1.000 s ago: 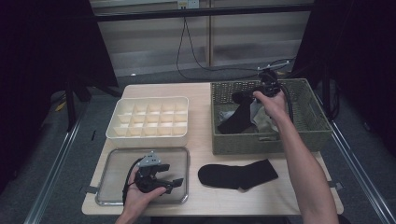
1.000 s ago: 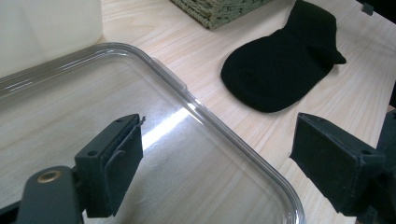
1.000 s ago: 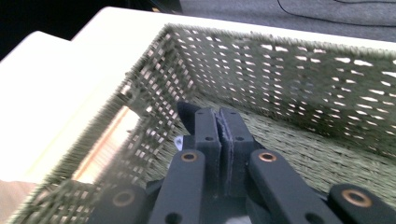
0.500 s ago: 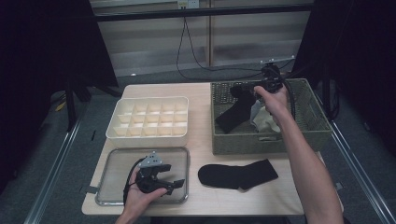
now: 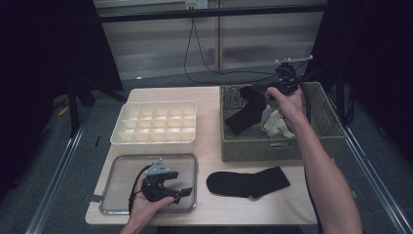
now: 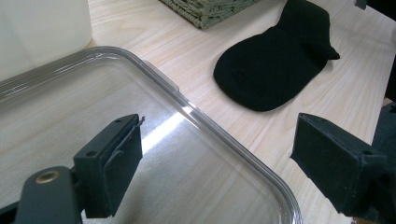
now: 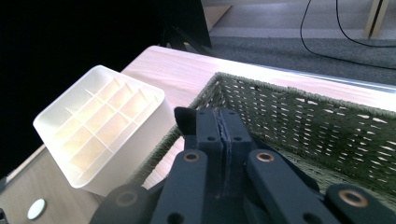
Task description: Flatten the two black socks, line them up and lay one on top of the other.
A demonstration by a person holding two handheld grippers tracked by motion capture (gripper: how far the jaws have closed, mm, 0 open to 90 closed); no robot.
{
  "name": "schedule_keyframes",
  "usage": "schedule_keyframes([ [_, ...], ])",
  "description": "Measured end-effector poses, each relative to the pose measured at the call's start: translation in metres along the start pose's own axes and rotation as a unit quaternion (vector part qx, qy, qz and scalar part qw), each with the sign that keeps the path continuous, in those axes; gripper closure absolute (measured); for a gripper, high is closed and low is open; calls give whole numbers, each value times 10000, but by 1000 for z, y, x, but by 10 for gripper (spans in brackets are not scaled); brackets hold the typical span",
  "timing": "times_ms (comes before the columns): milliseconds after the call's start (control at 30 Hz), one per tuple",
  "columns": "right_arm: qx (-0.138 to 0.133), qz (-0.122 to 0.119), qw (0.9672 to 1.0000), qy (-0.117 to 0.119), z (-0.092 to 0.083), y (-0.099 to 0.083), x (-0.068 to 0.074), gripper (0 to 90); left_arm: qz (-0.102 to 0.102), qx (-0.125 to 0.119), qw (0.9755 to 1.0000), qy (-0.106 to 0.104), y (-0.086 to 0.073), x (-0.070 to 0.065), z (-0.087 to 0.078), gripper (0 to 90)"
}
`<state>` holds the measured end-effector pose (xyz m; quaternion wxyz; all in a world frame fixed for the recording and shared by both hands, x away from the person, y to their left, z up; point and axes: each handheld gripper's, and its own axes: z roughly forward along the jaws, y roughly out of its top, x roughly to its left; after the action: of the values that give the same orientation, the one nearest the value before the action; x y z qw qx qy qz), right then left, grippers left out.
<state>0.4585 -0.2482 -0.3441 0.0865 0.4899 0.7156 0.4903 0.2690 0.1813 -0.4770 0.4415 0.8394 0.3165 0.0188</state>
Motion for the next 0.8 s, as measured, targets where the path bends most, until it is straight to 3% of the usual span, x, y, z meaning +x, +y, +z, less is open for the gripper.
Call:
schedule_keyframes([
  [267,-341,132,9992,132,-9,4,2,886,11,-8,10000,11,2,0,2,161],
  [800,-493,-28,9987,85,-28,14,11,887,25,-1,10000,18,1,-1,2,161],
])
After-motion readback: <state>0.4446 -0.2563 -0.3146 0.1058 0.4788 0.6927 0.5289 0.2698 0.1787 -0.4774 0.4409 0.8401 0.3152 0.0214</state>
